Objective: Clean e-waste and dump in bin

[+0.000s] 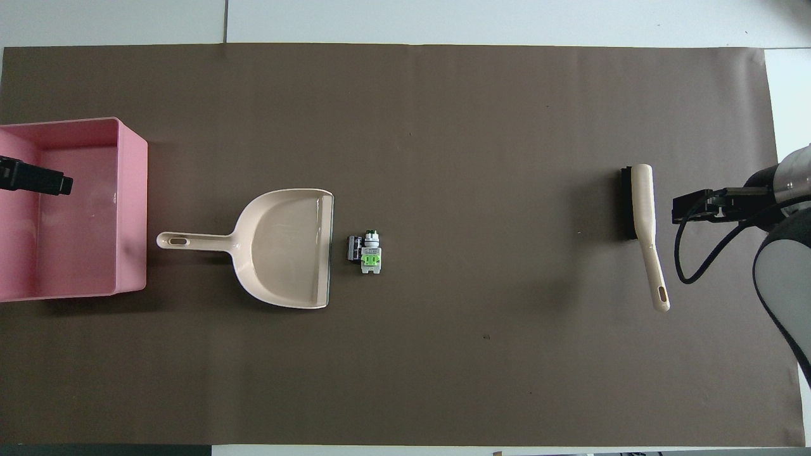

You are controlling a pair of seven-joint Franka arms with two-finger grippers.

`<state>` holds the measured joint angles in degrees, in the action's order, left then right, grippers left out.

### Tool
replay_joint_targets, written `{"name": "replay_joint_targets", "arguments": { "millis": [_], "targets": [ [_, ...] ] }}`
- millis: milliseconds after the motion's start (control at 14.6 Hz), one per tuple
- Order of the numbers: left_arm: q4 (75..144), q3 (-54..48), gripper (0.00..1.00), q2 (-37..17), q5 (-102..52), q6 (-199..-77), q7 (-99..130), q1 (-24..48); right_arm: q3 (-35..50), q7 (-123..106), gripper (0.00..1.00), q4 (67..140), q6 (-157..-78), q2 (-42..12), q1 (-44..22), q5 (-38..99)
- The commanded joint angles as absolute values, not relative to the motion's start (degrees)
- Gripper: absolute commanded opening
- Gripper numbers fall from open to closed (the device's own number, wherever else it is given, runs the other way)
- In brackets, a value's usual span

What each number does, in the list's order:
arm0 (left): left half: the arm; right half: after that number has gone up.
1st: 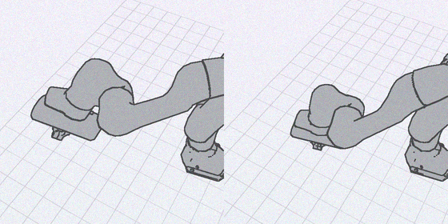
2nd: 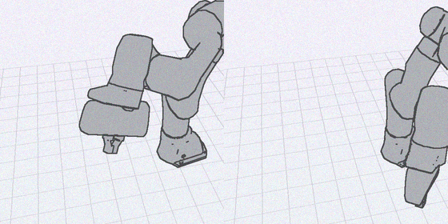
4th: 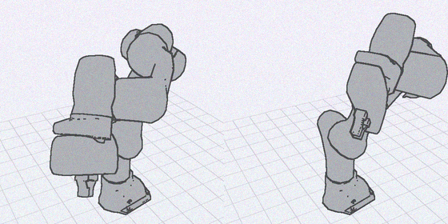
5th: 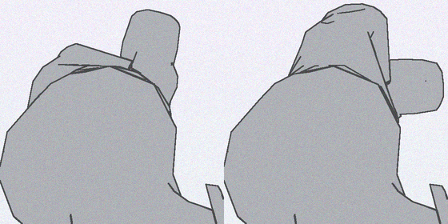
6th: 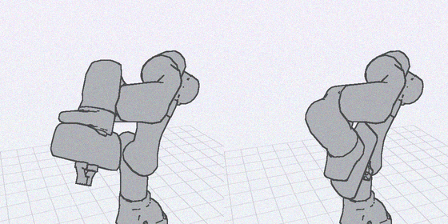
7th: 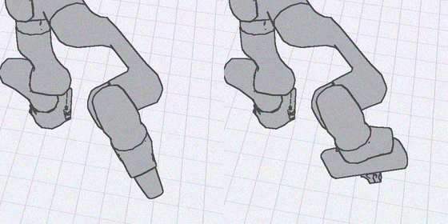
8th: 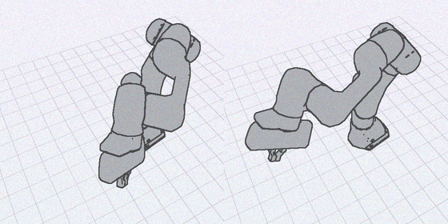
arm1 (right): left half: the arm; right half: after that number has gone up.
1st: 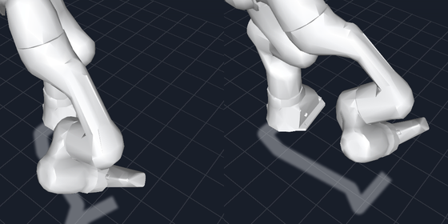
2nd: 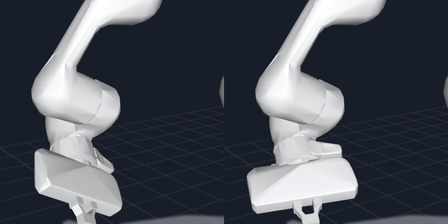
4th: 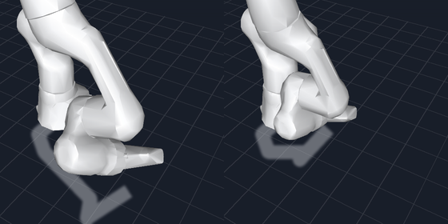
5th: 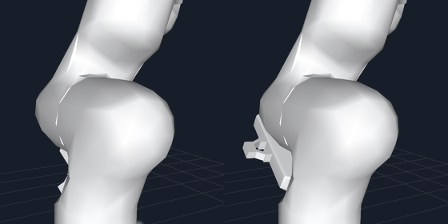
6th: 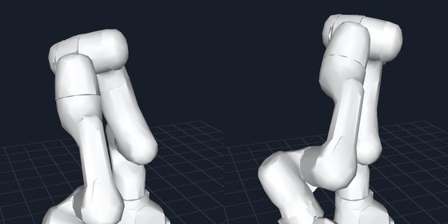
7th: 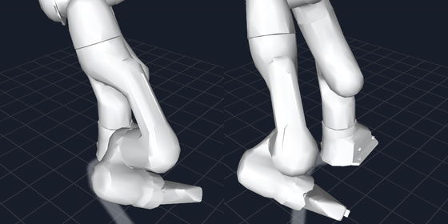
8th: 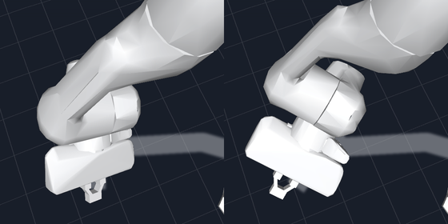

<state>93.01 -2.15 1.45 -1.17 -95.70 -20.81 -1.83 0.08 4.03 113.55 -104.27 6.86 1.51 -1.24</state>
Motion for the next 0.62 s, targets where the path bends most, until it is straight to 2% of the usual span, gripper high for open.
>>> {"name": "replay_joint_targets", "arguments": {
  "millis": [0,275,481,549],
  "targets": [
    [96.4,-2.2,0.98,3.1,-1.6,-99.1,-33.3,-1.1,0.4,2.3,0.99,123.4,-112.7,8.3,2.3,-0.9],
    [100.5,-2.2,0.98,3.9,-1.6,-102.6,-58.3,0.7,0.4,-2.4,0.99,132.2,-124.9,6.5,4.4,-0.9],
    [105.1,-2.4,0.99,5.4,-1.5,-101.9,-80.4,2.0,0.4,-4.7,0.99,134.4,-128.5,4.8,5.5,-0.9],
    [107.7,-2.4,0.99,6.6,-1.2,-102.7,-80.9,2.2,0.4,-5.4,0.99,134.7,-129.7,4.3,6.2,-0.9]
  ]
}}
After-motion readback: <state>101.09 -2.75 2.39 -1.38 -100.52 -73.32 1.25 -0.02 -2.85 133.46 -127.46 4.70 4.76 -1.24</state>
